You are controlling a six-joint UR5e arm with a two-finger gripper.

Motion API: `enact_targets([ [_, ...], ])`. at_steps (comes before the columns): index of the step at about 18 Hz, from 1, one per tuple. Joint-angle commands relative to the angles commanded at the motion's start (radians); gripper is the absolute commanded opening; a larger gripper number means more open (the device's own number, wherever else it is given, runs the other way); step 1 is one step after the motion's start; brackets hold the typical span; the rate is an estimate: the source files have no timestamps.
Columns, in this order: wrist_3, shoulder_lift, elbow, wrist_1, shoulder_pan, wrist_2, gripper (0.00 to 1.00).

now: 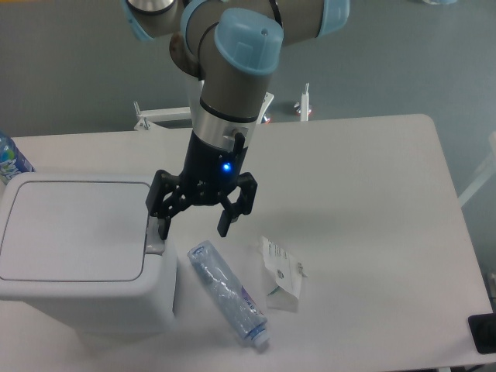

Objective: Open the trash can
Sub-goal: 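Lift the gripper up away from the trash can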

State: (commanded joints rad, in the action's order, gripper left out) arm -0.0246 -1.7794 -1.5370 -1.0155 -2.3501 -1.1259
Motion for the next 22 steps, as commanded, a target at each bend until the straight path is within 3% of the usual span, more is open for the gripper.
enact_targets([
  [8,0.003,0.003,0.0,0.005,0.0,-0.002,1.0],
  [14,0.012,0.011,0.106,0.02,-0.006,-0.058,1.0],
  [18,0.079,0.012,0.161,0.025,-0.076,-0.061,1.0],
  [22,0.176,0.037,0.161,0.023,-0.158,-0.061,1.0],
])
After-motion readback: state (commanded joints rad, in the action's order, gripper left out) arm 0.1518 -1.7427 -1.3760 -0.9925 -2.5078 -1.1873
